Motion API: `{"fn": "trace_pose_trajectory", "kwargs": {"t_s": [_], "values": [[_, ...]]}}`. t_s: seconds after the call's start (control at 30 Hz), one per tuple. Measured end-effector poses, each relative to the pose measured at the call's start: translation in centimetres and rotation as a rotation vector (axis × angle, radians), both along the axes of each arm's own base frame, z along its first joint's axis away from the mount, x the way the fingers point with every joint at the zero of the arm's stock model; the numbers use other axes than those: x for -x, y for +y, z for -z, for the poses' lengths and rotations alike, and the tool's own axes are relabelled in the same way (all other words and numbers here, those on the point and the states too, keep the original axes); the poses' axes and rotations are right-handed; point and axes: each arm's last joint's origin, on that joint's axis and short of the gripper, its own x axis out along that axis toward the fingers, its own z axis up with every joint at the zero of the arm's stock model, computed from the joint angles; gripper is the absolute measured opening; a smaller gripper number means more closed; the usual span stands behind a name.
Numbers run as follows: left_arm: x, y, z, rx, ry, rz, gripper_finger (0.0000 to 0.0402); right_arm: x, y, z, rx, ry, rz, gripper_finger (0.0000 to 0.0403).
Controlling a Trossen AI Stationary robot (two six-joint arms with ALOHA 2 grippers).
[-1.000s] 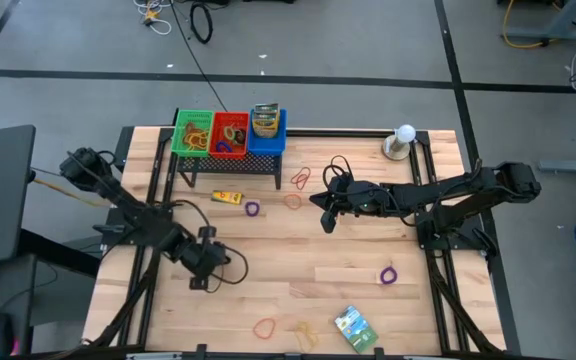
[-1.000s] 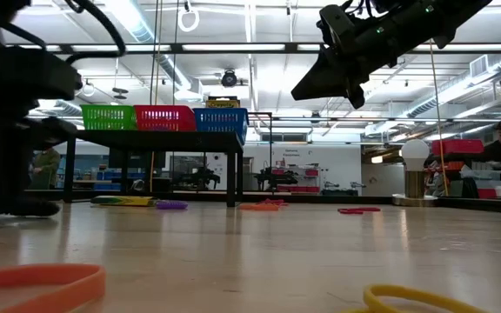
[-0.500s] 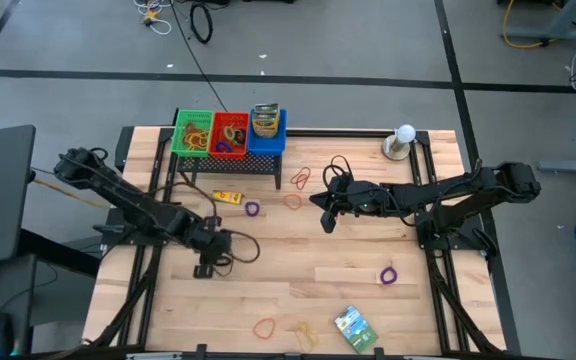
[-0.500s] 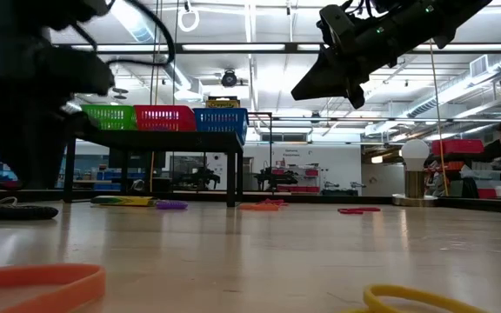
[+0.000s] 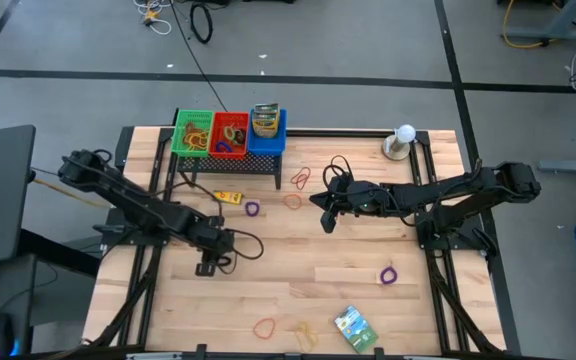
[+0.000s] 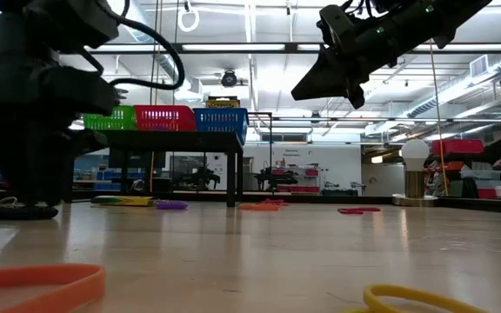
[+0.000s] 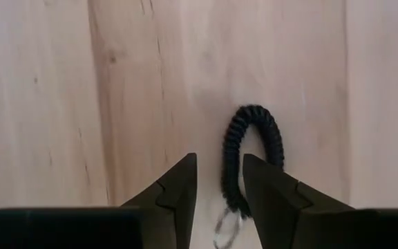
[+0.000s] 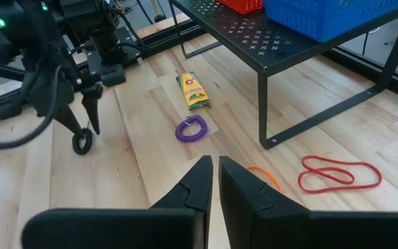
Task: Pick & Place Office Desk Supplies
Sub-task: Put the black spring rubber band into the red bin on the shelf
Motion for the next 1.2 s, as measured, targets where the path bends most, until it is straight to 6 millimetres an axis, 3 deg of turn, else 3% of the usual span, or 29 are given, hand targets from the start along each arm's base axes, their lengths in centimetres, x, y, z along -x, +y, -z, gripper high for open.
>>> {"fn": "trace_pose_trajectory", "kwargs": {"t_s": [0.2,0.5,0.63,0.87,1.07,1.2], "values": [[-0.6,-0.2,1.1,-0.004,0.018,-0.009,0.0116,0.0,0.0,0.0,0.001,0.000,-0.001,0.0036],[-0.6,-0.2,1.0,-0.010,0.016,-0.010,0.0025,0.0,0.0,0.0,0.001,0.000,0.000,0.0036],[-0.5,0.0,-0.2,-0.047,0.060,0.045,0.0010,0.0,0.0,0.0,0.006,0.001,-0.003,0.0036],[-2.0,2.4,-7.5,-0.096,-0.095,-0.054,0.0010,0.0,-0.1,0.0,0.015,0.003,0.016,0.0036],[-2.2,6.8,-14.7,-0.169,-0.290,-0.301,0.0010,0.0,-0.1,0.1,0.020,0.006,0.019,0.0036],[-1.2,9.8,-19.8,-0.243,-0.425,-0.477,0.0011,0.0,-0.1,0.1,0.021,0.006,0.020,0.0036]]}}
